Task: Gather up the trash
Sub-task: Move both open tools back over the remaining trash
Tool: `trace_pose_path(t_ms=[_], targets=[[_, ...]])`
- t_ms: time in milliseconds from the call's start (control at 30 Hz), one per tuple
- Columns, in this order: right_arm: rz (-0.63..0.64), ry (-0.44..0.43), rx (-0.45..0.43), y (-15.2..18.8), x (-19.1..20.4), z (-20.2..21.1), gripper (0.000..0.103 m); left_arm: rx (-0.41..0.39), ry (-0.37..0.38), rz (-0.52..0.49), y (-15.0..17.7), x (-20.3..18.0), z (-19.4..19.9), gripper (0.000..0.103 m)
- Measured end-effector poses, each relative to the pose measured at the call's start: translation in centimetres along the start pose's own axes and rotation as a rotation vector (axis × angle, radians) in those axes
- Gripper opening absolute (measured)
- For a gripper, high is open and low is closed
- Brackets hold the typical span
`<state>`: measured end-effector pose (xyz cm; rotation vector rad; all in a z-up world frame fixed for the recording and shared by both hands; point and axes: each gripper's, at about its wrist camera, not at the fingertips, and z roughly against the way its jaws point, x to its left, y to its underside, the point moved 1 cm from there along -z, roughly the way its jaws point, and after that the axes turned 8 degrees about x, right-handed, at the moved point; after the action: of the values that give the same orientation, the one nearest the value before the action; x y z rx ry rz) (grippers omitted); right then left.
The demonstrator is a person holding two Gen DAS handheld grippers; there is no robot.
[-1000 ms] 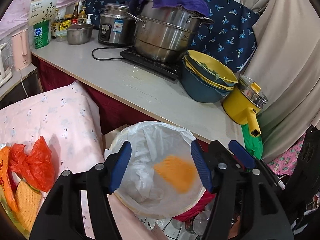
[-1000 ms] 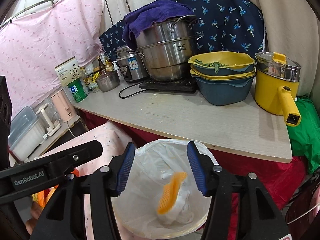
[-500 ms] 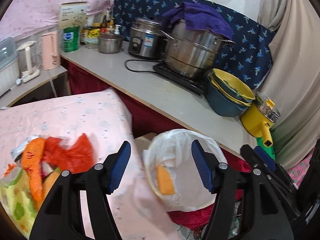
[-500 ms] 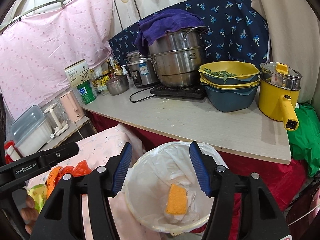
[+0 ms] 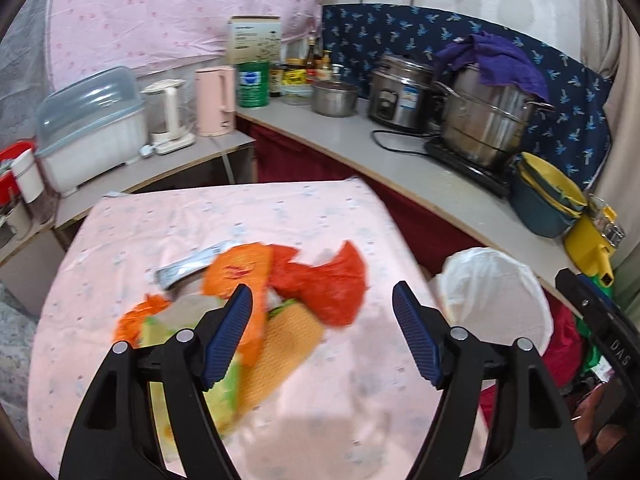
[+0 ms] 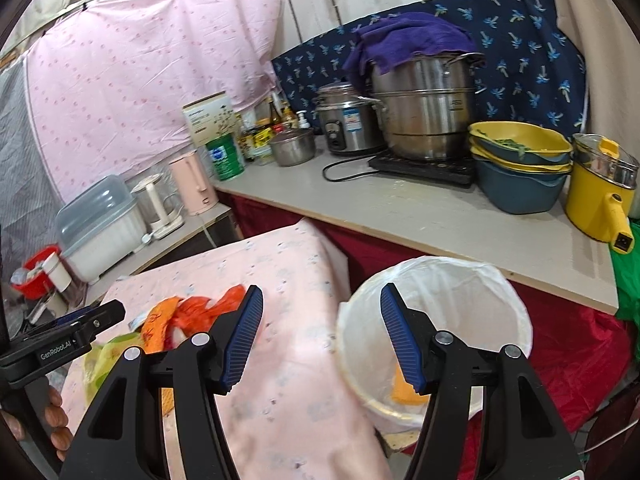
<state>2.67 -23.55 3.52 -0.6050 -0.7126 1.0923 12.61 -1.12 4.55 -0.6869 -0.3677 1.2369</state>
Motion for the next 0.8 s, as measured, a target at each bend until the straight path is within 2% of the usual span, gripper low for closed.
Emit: trace_pose_path(t_ms=[233,600,700,800], targets=[[0.054,-0.049,0.041,1.5,4.7,-0.9,0.059,0.021,-0.050,0.035,2.8,5.5,0.8,0.082],[0.124,-0.087,0.110,3.9,9.7,-2.5,0.059,0.141,-0.080,0.097,7.4,10.6,-2.2,0.083],[0.139,-0.090,0.125,4.4,10.5,-2.8,0.059,0.158,-0.069,0.109,7.9,11.2,-3.0,0.079],[0.150,-0.093,0.139,4.9,11.2,-3.2,0.059,0.182,-0.054,0.109,8.1,11.4,-3.6,0.066]])
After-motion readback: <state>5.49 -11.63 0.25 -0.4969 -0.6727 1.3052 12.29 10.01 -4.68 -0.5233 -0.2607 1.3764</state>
